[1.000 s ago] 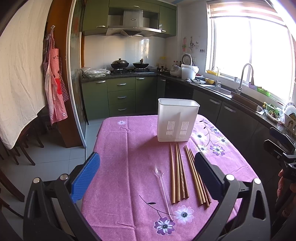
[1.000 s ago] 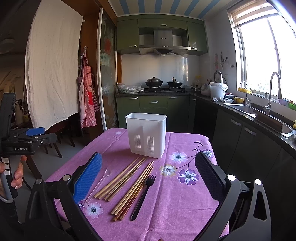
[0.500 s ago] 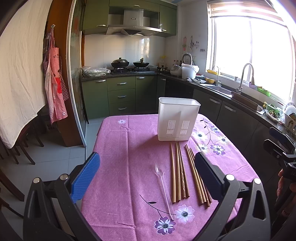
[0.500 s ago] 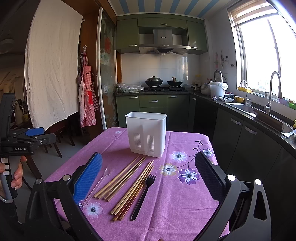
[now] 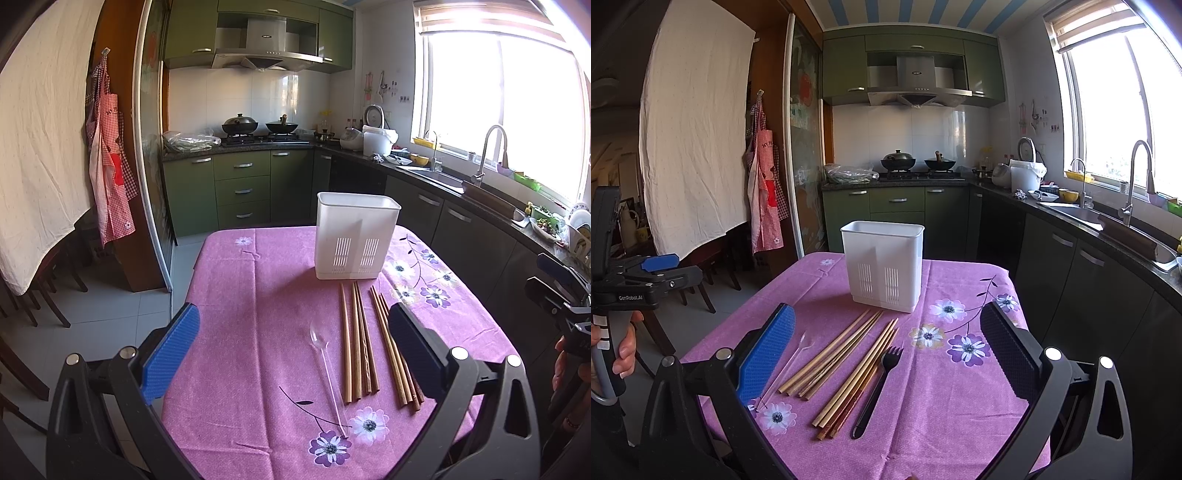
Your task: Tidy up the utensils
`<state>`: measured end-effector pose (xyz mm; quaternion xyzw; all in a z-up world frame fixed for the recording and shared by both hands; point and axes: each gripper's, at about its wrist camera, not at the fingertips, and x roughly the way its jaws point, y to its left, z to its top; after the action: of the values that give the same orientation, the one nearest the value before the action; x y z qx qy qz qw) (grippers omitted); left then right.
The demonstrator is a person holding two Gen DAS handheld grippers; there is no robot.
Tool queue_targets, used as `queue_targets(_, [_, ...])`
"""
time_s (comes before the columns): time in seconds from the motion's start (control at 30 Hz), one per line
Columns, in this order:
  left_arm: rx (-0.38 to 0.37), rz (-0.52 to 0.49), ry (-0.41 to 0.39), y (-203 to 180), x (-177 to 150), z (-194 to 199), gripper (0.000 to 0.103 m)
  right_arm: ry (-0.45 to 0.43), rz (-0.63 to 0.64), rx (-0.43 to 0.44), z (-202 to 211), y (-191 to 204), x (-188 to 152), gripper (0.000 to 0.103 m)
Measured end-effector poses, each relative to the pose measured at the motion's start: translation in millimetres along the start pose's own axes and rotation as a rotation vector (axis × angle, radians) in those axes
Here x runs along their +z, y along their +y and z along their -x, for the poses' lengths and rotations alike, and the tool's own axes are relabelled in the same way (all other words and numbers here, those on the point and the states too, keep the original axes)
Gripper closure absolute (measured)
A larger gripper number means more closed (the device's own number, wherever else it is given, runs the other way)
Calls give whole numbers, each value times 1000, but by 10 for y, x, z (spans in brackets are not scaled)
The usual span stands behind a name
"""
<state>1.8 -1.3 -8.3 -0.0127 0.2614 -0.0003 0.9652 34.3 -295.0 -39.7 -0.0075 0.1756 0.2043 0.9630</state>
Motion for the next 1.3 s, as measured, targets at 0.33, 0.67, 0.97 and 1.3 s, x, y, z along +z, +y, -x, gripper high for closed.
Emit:
queue_targets(0.33, [1, -1, 3, 3, -26, -23, 6, 2, -1, -1, -1, -8, 7, 4])
queue_targets(0.67, [-2, -1, 5, 4, -58, -25, 6, 7, -2, 0, 9, -28, 9, 4])
queue_targets(0.97, [-3, -1, 7, 3, -52, -25, 6, 14, 1, -3, 11, -33, 6, 4])
queue_targets(1.3, [-1, -1, 56, 22, -83, -183, 6, 89, -14, -15, -186, -121, -6, 4])
